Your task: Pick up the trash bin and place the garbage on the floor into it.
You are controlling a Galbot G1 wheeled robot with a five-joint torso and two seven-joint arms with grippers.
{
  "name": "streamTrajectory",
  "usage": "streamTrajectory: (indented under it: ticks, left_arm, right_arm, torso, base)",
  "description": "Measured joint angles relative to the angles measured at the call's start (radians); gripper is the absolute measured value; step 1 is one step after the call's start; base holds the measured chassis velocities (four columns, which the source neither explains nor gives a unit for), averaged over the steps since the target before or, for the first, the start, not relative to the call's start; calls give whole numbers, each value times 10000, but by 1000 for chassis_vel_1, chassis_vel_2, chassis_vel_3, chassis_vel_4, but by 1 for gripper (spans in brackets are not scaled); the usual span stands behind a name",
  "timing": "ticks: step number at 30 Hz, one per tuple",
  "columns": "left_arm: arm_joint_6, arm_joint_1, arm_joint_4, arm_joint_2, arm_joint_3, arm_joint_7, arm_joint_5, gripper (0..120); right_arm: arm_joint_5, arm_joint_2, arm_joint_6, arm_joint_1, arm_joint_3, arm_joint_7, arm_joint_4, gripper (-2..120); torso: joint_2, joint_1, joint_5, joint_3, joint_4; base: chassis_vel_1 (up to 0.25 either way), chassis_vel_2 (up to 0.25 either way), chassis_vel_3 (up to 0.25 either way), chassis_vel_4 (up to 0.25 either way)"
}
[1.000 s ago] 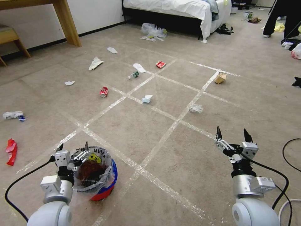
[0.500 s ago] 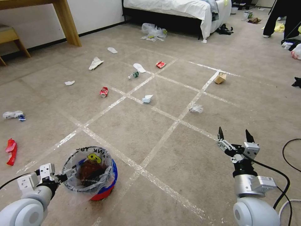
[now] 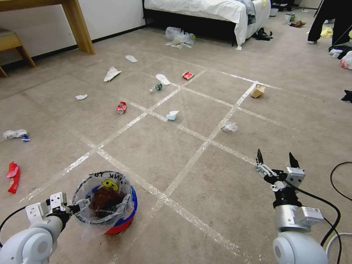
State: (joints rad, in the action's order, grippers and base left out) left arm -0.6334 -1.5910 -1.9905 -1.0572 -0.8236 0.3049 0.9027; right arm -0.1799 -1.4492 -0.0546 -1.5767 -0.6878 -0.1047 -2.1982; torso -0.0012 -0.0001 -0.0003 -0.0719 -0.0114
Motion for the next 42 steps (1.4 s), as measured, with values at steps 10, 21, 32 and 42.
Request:
streamTrajectory:
  ticks: [10,21,32,42]
  left_arm:
    - [71,18,212,162,107,-225,-62,81]
    - [149,-26,415,279,206,-737,-320,38]
    - [183,-70,321,302,194,-899,-419,5]
    - [124,-186,-238,16,-64,-615,-317,1]
  right_arm:
    - [123,-136,-90,-98,-6,-26,-7,100]
    - [152,-143,-257,-182,-49,-82,-24,100]
    - [135,-113,-284,-133,-14,-103,78,100]
    - [-216,125,-160,3,28,-157,197,100]
  torso:
    - [0,0,0,0,0]
    - [0,0,1,0,1]
    - [0,0,1,0,2]
    - [0,0,0,0,1]
  base:
    - [0,0,0,0]
    - [0,0,0,0]
    - [0,0,0,0]
    - [0,0,0,0]
